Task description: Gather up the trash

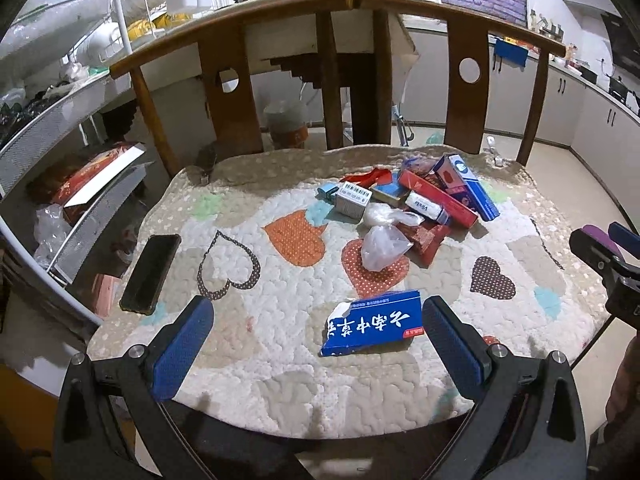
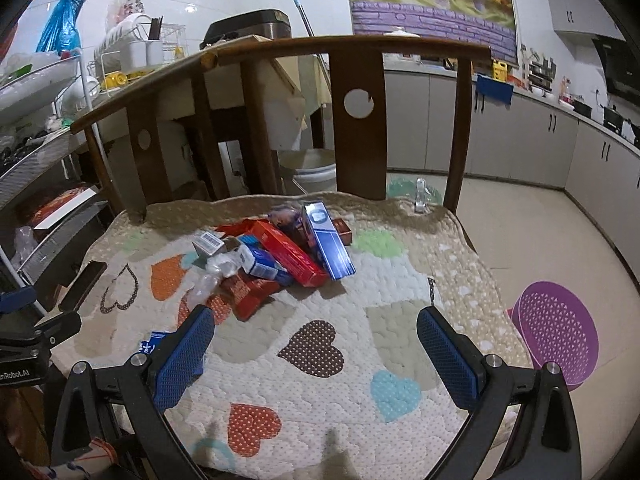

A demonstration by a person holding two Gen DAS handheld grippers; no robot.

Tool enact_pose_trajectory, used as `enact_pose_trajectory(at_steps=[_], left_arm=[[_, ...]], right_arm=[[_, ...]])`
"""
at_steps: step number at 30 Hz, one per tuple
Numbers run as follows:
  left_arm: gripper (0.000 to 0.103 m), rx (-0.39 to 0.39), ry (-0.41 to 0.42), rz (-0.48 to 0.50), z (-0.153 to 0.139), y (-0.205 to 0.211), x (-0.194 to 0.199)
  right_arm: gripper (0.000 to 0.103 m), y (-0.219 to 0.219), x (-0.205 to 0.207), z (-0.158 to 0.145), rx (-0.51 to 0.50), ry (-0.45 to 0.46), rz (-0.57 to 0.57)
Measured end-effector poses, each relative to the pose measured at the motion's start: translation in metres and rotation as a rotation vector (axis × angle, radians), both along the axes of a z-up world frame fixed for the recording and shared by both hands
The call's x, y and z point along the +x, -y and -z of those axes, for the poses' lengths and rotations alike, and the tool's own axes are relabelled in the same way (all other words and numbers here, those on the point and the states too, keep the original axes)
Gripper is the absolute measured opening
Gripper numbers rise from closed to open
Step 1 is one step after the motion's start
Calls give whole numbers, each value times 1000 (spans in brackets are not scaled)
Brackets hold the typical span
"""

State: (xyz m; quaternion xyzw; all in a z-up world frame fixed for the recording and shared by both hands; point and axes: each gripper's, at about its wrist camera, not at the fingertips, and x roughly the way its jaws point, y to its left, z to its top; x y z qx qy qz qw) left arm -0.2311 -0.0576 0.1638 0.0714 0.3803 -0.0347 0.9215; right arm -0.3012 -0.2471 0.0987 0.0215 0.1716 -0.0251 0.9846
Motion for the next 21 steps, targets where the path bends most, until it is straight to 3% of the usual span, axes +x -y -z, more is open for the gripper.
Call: enact_pose_trajectory(at_steps=[21], left_arm=[[103,-3,-50,37,12,5,0]], right_arm=[[103,2,-4,1,21,-2,7]])
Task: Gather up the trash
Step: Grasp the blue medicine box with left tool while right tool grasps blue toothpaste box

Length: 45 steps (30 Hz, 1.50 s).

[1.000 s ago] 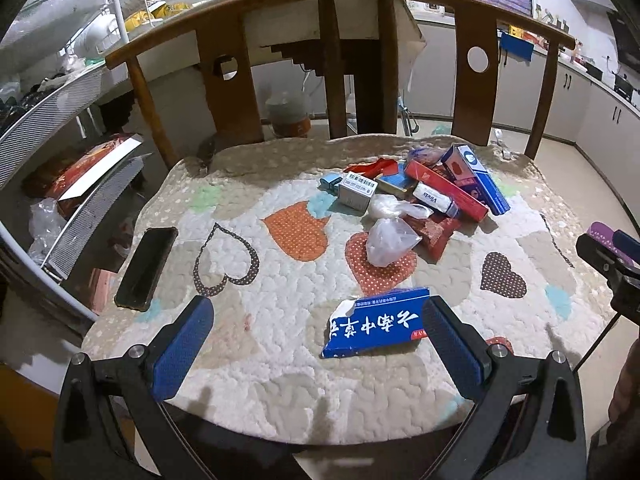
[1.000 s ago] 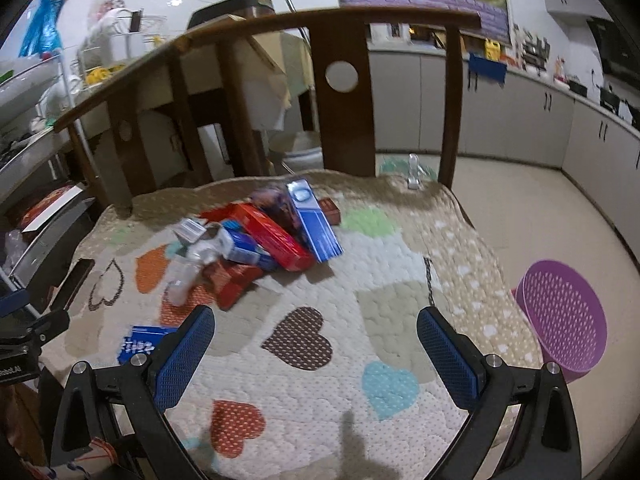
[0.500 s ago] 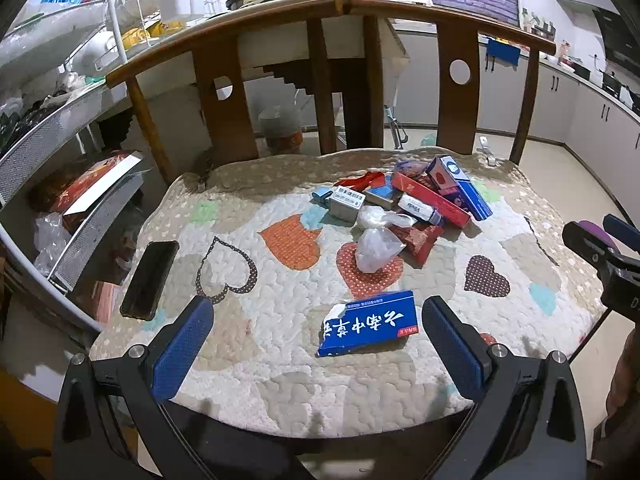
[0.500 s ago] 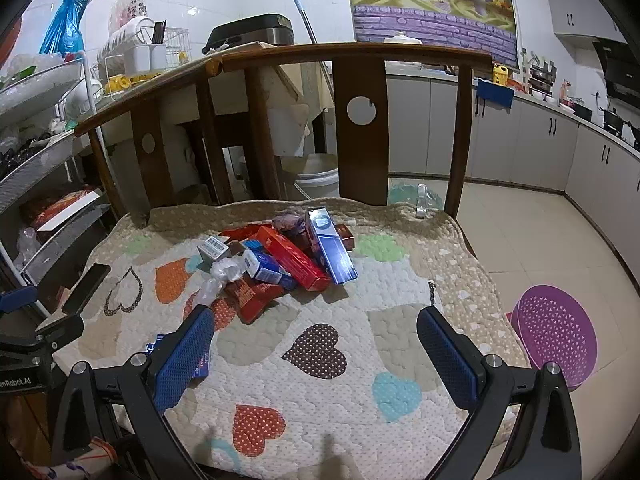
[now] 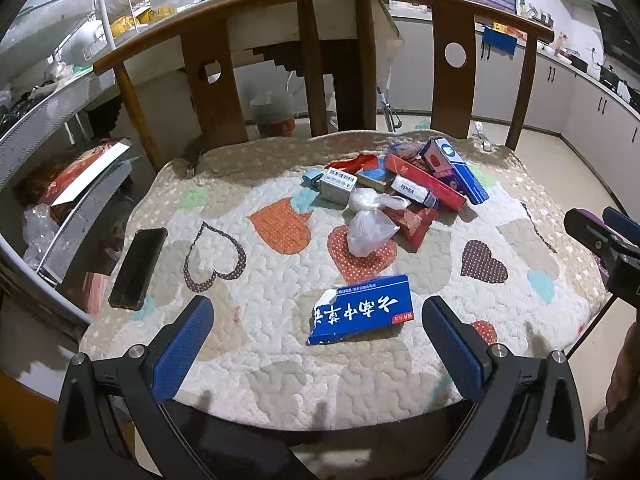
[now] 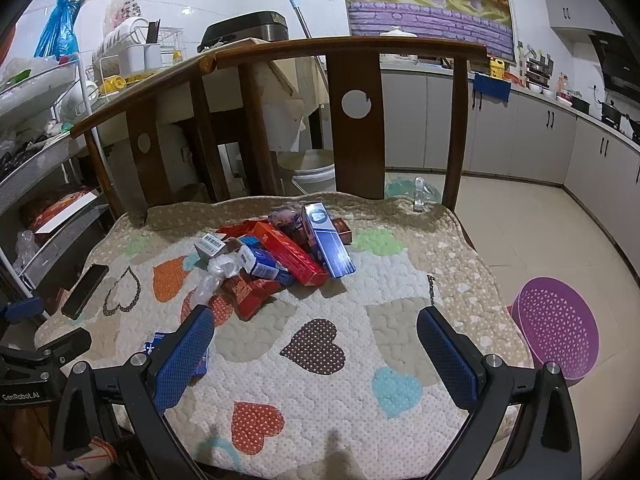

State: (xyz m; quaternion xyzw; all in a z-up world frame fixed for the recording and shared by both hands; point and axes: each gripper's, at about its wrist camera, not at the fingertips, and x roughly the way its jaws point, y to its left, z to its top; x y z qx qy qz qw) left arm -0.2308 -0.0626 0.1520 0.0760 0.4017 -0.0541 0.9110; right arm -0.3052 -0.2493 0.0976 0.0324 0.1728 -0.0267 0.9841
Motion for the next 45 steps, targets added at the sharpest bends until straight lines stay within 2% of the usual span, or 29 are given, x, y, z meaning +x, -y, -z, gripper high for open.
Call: enact_pose_trajectory(at_steps=[7,12,18,22,26,30,32,33,35,36,40,45], left_arm=[[103,-29,-24,10,9,-11,8],[103,-37,-32,114,26,-23,24],[103,28,-105,303,56,-11,43],[102,59,-131,438,71,11,49],[102,145,-136,548,87,34,56],[101,205,-161,599,103,43,70],[92,216,-181,607,108,44,77],[88,214,-197,611,111,44,80],[58,193,-237,607,116,42,84],[51,178,-257,599,118,40,85],[51,98,-273,550,117,32,86],[51,-55,-283,494,105,17,88]], right_arm=[[103,3,3,3,13,-14,1],[103,6,7,10,24,-35,0],[103,8,16,22,33,-75,4],[103,9,23,29,36,-100,9],[103,9,29,33,34,-125,16],[103,7,34,36,21,-141,20],[103,7,37,38,18,-150,20],[103,6,39,38,17,-155,18],[103,6,44,39,18,-168,9],[103,6,48,39,16,-172,7],[103,6,63,36,11,-179,-5],[103,13,96,28,29,-192,-59]])
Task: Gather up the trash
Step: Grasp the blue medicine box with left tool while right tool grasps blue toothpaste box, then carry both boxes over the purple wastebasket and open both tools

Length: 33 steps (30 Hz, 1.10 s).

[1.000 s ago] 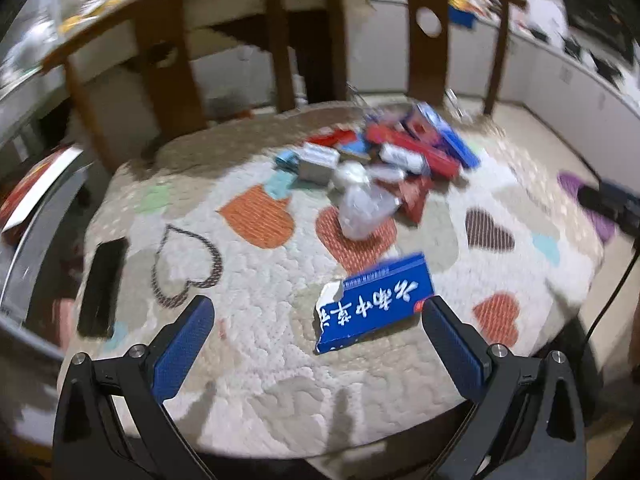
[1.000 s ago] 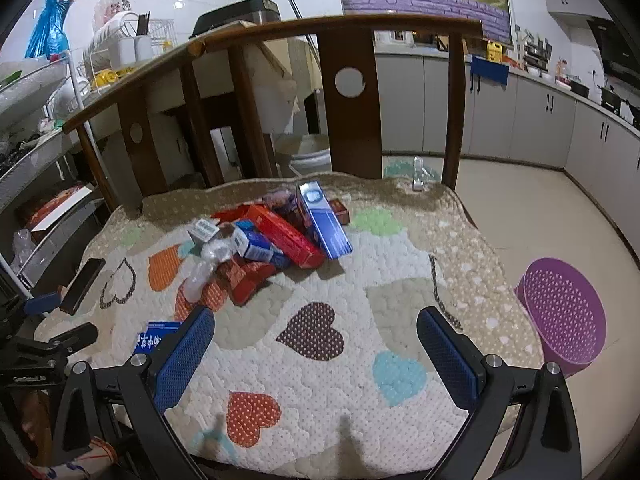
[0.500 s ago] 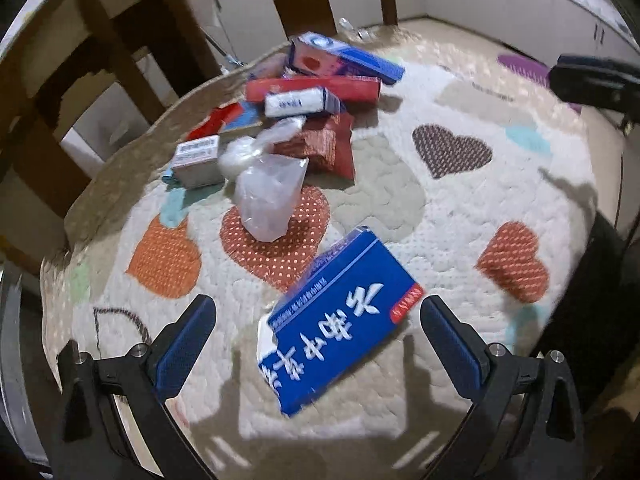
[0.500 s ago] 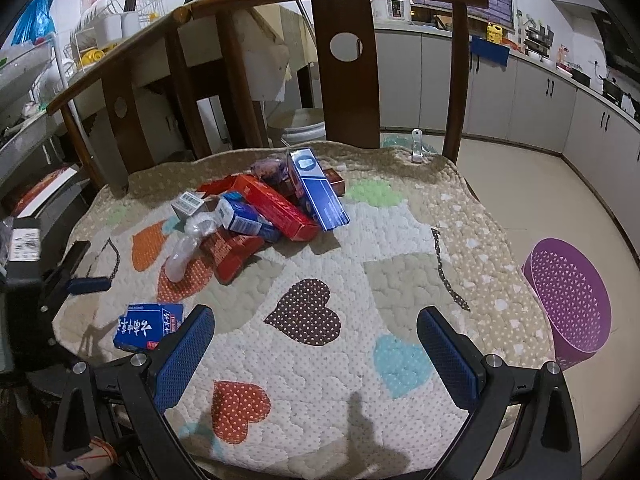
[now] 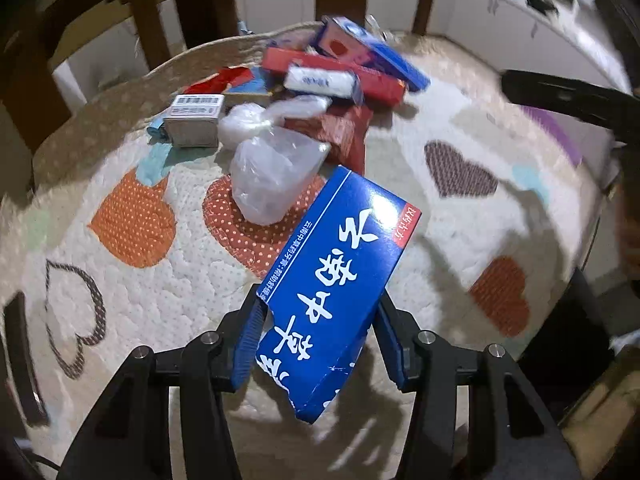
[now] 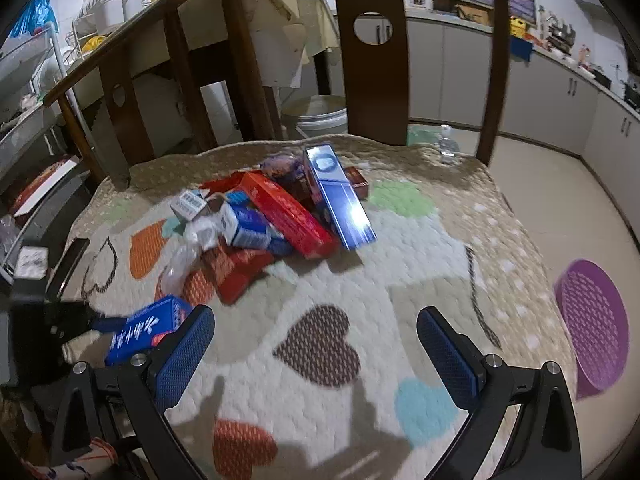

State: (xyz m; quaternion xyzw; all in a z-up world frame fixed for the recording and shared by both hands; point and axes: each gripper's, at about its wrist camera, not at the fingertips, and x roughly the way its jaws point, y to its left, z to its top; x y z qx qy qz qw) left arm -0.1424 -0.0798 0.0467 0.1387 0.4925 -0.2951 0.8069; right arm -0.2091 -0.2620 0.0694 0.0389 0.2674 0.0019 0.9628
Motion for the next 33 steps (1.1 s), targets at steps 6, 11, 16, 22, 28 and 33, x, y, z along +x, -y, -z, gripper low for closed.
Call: enact_pose_trajectory(at_steps=[6,11,16,22,28,33], left_arm=[[52,-48,-32,-39,3,6,10],[52,-57,-47,-32,6,18,13],[52,-78,-52,-50,5,28,15],[50,-114,-69,-110,-2,33,10],[50,-142,-33,-150,-30,32,-4],[50,-130,15,-113,-54,52,-18]], right_arm=[[97,18,63,-17,40,-19,-24],[83,28,114,-21,47,-68,-30],[76,28,150,-16,22,-100,-29],[38,28,167,-5,33,-143,-64],[35,49,143,-16,135,-85,-80],[35,84,110,-21,236,-47,-59]])
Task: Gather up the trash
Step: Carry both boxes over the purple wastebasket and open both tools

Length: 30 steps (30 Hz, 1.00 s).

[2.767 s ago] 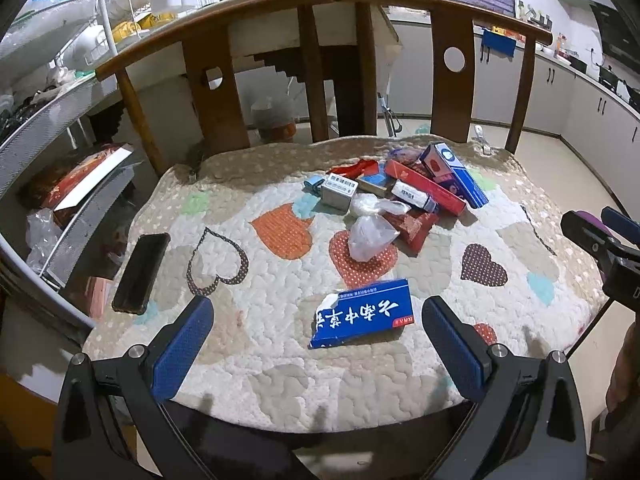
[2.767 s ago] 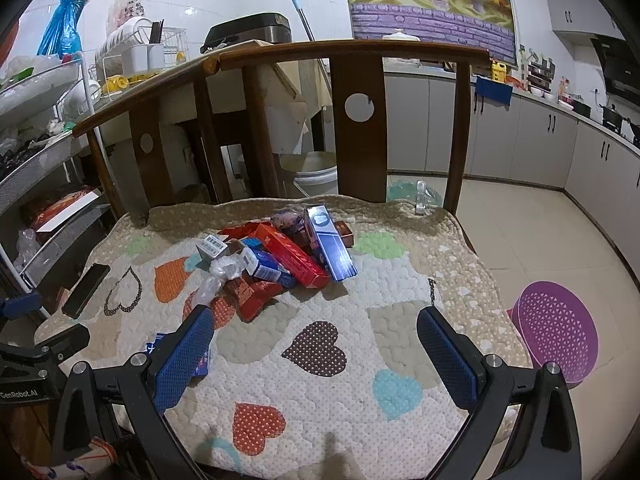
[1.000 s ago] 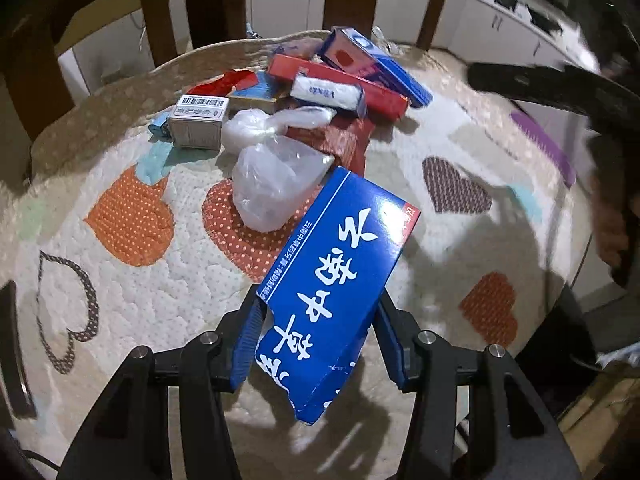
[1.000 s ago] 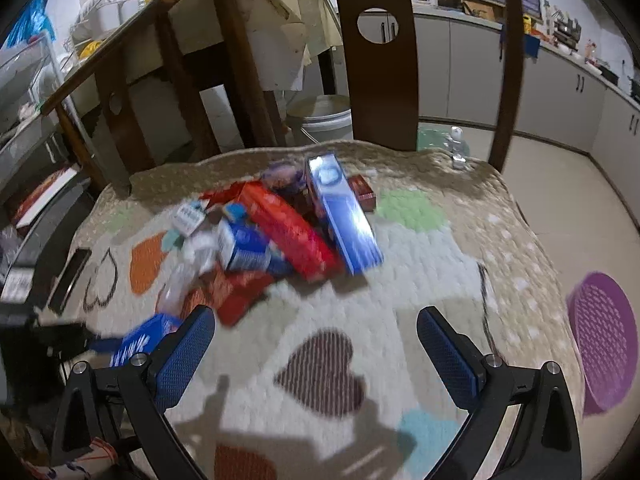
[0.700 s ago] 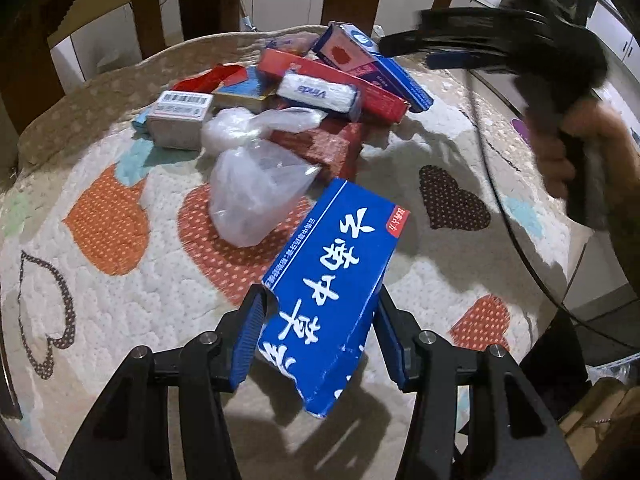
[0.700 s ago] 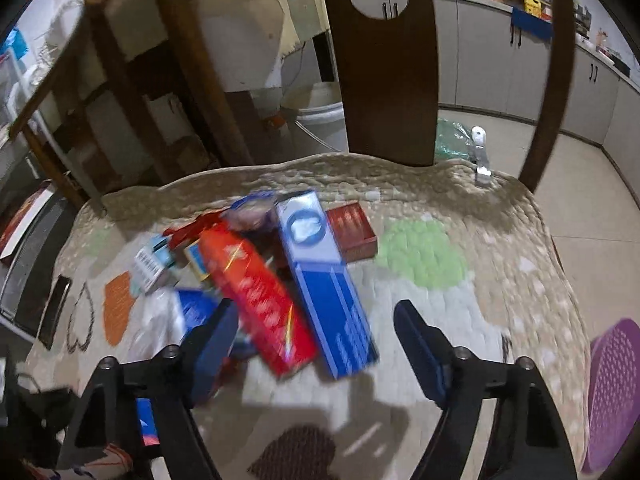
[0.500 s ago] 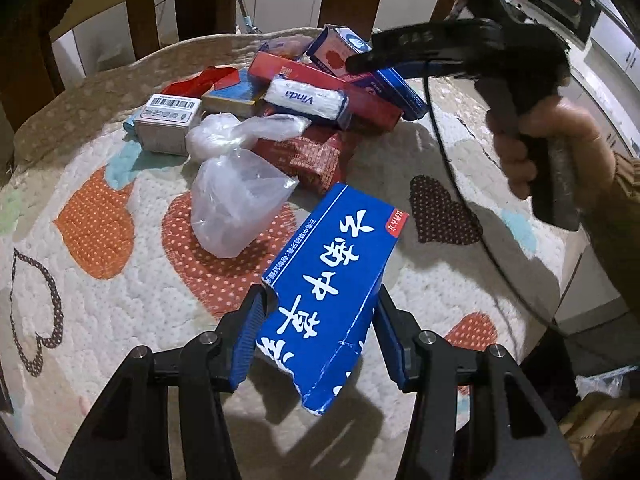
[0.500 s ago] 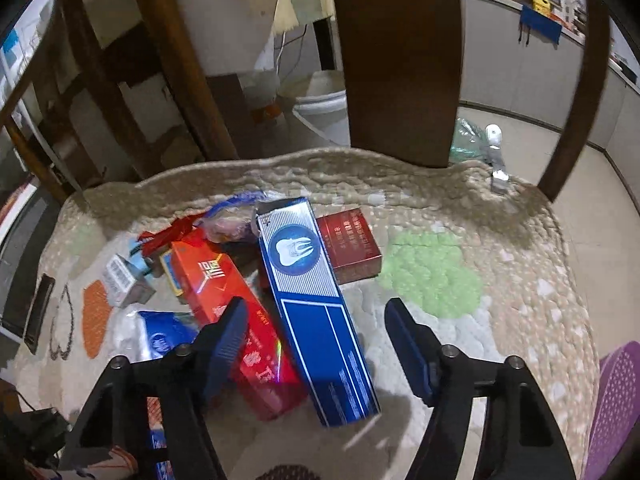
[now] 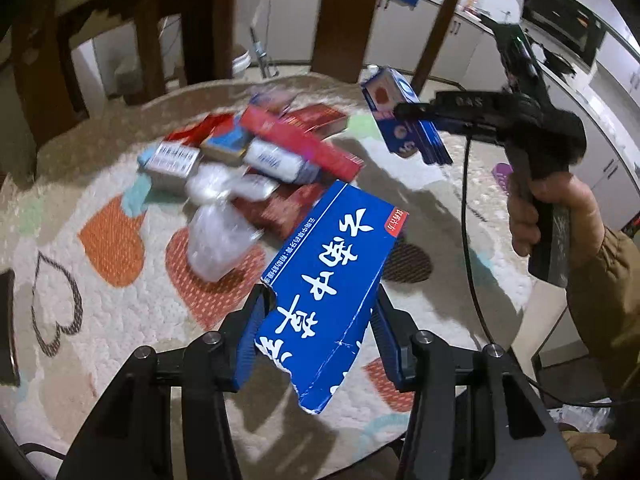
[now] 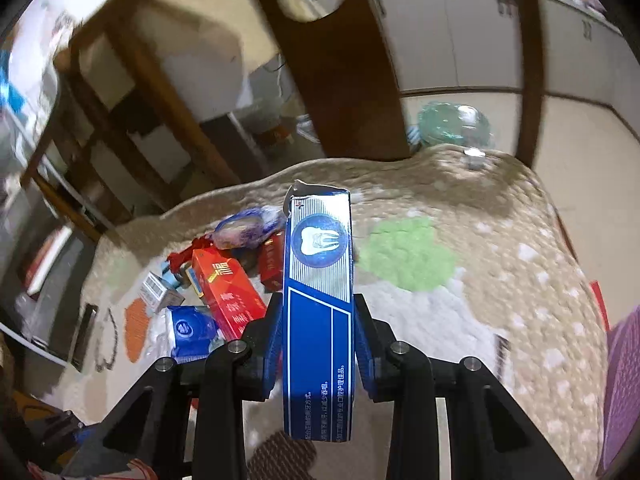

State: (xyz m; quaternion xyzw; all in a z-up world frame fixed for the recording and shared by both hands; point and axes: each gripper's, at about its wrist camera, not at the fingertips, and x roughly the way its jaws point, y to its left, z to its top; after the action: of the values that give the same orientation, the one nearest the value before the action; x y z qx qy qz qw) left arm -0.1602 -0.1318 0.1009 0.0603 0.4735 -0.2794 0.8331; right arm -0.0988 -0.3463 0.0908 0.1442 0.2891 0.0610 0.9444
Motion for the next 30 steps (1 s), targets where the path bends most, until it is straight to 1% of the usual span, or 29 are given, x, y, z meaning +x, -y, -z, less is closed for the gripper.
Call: enact_pose_trajectory(at_steps=[4,9,11,13,15,18,22,25,28,30], left_arm=[[50,-8,14,52,-14,31,-3],[50,-26,15,142,-23,90,2],[50,-26,27,195,-28,124,0],[50,-35,28,246,-33,159,-1],[50,-50,12,293,-32,193,0],[50,-62,-32,347,-25,249,4],[50,-60,-83,400,-12,321,8],[51,-43,-98,428,-1,361,8],[52,-21,-101,430,12,384,8],[53,-11,-108,439,14,391,4]], right_arm=[[35,36,-38,-1,78,38,34],[35,99,-100,1,143,79,131],[35,130,-127,6,147,85,200],[35,161,-152,12,122,82,283],[35,185,-168,20,113,69,346],[35,229,-196,39,156,43,445],[35,265,-215,55,186,31,511],[35,280,-219,66,196,17,538],[35,292,-219,75,207,0,553],[37,297,-220,80,210,-3,560]])
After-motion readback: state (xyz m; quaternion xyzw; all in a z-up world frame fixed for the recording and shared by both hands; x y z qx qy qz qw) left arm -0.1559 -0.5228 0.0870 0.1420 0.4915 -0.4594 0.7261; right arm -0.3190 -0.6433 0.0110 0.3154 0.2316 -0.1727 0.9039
